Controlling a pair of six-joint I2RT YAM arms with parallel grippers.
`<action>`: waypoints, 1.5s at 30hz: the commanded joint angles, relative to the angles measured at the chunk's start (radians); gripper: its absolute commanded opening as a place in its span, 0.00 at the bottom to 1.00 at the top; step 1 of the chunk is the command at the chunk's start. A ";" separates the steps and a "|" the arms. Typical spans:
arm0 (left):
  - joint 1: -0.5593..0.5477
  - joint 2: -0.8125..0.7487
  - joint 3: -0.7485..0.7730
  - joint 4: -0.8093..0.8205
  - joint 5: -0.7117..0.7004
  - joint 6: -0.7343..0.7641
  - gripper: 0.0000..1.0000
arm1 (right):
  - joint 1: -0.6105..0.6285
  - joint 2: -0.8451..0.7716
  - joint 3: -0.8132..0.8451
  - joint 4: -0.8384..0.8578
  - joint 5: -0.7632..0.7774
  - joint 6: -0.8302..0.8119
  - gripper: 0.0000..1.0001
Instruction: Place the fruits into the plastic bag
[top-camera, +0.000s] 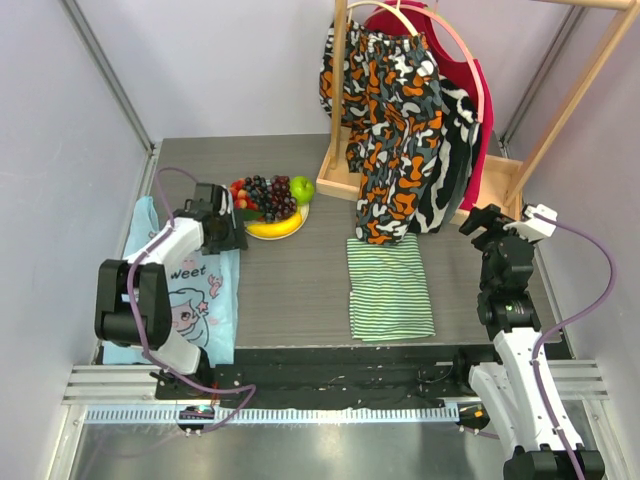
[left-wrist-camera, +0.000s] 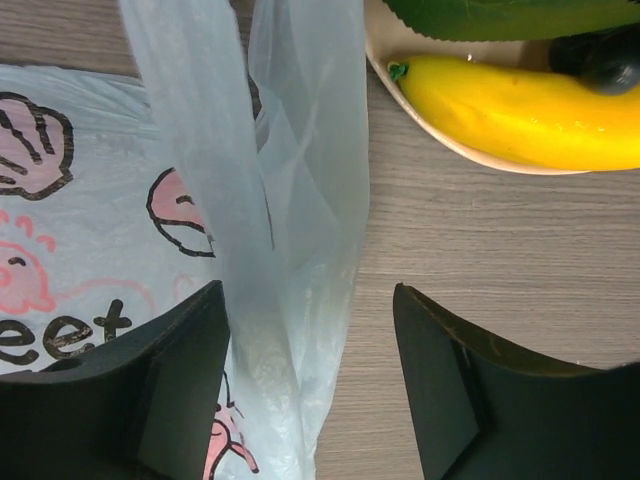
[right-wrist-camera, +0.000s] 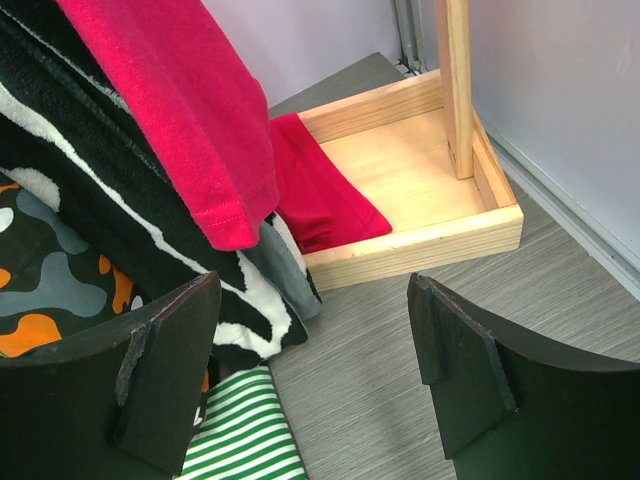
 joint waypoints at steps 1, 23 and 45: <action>-0.007 0.032 0.035 -0.028 -0.005 0.028 0.65 | 0.002 -0.004 0.034 0.026 -0.006 0.007 0.83; -0.017 -0.443 -0.040 -0.042 -0.364 0.152 0.00 | 0.002 0.011 0.062 0.021 -0.075 -0.002 0.83; -0.194 -0.897 -0.199 0.188 0.133 0.334 0.00 | 0.509 0.359 0.310 0.170 -0.350 0.105 0.72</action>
